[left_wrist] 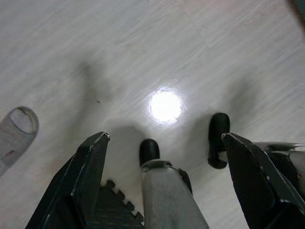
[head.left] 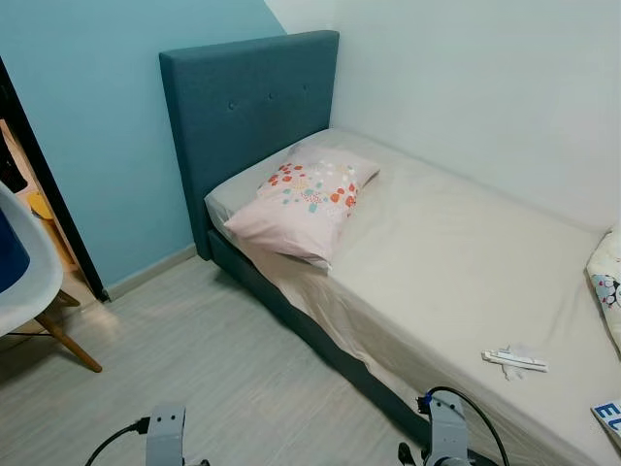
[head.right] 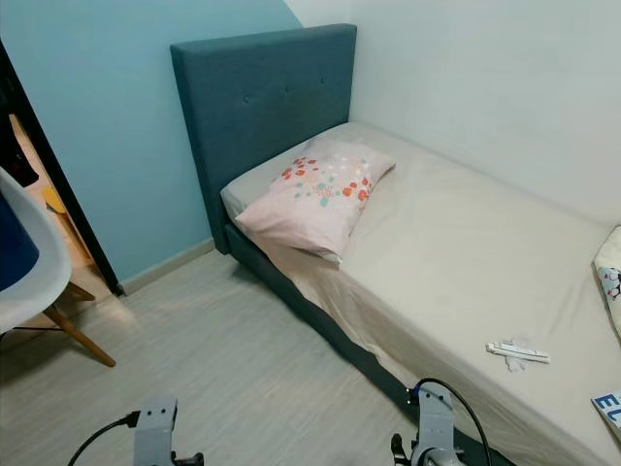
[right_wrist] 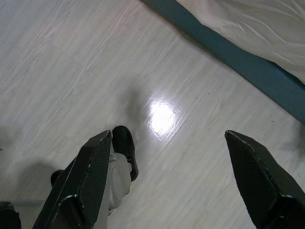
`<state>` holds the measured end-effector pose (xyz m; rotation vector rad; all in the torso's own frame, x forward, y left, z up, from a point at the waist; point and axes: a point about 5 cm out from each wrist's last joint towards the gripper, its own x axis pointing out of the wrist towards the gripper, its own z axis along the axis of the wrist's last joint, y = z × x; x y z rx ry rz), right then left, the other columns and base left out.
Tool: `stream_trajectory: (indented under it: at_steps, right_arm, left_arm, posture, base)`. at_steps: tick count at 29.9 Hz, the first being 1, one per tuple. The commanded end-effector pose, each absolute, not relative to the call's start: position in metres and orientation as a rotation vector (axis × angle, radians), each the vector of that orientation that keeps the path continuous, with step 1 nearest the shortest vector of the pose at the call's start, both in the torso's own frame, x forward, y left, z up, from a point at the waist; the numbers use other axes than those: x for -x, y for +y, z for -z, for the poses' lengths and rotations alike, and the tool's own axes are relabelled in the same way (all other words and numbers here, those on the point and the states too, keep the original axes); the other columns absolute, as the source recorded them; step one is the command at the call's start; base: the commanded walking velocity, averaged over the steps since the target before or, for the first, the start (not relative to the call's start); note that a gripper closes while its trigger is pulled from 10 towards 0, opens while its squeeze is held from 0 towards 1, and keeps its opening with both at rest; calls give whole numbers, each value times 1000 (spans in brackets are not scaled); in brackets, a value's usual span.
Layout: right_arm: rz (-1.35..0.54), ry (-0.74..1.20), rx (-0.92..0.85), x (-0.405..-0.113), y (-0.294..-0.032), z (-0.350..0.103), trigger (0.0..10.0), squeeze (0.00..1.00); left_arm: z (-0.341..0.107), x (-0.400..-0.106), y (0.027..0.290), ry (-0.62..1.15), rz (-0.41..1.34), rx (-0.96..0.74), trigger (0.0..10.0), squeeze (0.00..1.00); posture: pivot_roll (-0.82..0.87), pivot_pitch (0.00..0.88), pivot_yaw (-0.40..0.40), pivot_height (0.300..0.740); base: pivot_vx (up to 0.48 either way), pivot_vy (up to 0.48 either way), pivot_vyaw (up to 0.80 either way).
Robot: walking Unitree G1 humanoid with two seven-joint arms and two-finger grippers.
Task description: Clean up the room
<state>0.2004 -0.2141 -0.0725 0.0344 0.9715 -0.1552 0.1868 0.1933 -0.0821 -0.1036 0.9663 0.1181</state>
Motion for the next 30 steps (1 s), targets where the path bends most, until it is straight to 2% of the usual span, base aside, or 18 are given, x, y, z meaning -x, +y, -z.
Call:
stream_trajectory:
  at_steps: [1, 12, 30]
  right_arm:
    - [152, 982, -22, -196, -216, 75, 10000, 0]
    - [138, 1008, -17, -185, -215, 80, 10000, 0]
    - [75, 995, -88, -182, -210, 82, 10000, 0]
  left_arm:
    - [85, -180, 198, 984, -128, 102, 10000, 0]
    - [89, -170, 200, 1007, -136, 97, 10000, 0]
    - [89, -169, 200, 997, -124, 104, 10000, 0]
  posture:
    - [-23, 0, -79, 740]
    - [-20, 0, -76, 740]
    - [-19, 0, -76, 740]
  base:
    - [0, 0, 0]
    - [0, 0, 0]
    - [0, 0, 0]
